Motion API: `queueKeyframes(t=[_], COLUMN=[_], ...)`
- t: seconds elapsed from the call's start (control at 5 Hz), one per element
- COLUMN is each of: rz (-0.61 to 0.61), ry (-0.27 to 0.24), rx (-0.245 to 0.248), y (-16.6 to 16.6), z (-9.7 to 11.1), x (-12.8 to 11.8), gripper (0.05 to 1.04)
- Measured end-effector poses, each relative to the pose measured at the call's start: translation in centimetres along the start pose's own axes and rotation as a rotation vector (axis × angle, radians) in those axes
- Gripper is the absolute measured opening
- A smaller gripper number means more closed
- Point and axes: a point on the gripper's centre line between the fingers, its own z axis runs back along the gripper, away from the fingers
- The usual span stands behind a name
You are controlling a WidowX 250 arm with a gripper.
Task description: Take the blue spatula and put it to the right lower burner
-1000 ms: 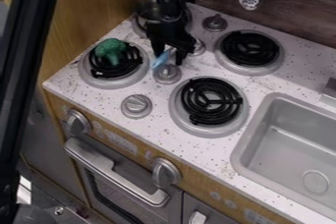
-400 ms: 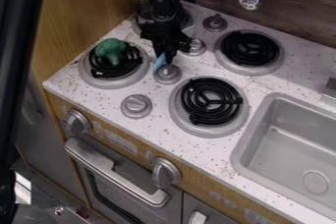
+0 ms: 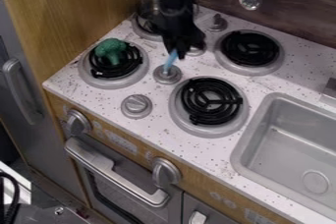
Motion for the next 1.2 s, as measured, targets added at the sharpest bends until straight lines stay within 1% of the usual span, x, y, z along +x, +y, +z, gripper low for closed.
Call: queueKeyframes(t=[0.2, 0.4, 0.6, 0.8, 1.0, 1.2], rz=[-0.034, -0.045, -0.048, -0.054, -0.069, -0.104], ry=[0.06, 0.113, 0.134, 0.149, 0.137, 0.143], rx=[0.024, 0.038, 0.055, 0.058, 0.021, -0.017], y=[-2.3, -3.4, -3.9, -4.0, -5.4, -7.3], z=[1.0, 0.3, -0.1, -0.4, -0.5, -1.1], x=[-2.6, -5.5, -6.9, -8.0, -7.9, -7.9], gripper=[0.185, 0.185, 0.179, 0.179, 0.178, 0.178])
